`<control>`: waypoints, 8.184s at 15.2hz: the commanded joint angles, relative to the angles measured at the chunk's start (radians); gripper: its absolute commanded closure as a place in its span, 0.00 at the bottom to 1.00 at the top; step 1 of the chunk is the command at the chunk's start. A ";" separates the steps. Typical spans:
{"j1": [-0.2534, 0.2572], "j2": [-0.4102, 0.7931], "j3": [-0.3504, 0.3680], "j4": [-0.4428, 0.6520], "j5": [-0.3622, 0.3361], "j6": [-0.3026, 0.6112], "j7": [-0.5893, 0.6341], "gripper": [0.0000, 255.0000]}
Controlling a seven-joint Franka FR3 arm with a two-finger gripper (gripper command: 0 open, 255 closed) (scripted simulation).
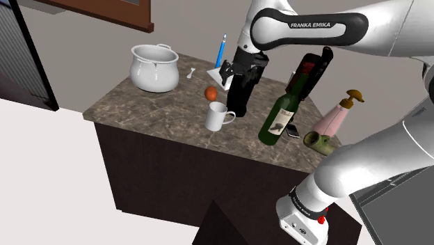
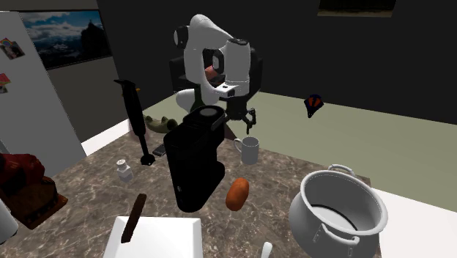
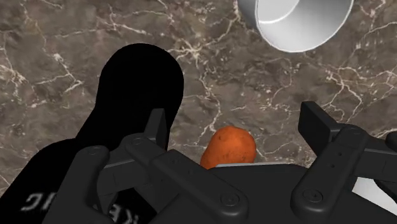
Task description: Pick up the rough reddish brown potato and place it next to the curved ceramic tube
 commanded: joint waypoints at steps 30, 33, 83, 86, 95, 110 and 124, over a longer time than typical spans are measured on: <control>-0.042 0.524 0.024 0.272 -0.221 0.164 0.479 1.00; -0.039 0.539 0.025 0.276 -0.228 0.171 0.490 1.00; 0.028 0.700 0.018 0.532 -0.310 -0.010 0.615 0.00; 0.028 0.700 0.018 0.532 -0.310 -0.010 0.615 0.00; 0.027 0.699 0.019 0.529 -0.310 -0.008 0.615 1.00; 0.029 0.660 0.026 0.635 -0.290 -0.149 0.580 1.00; 0.040 0.654 0.030 0.814 -0.280 -0.329 0.543 1.00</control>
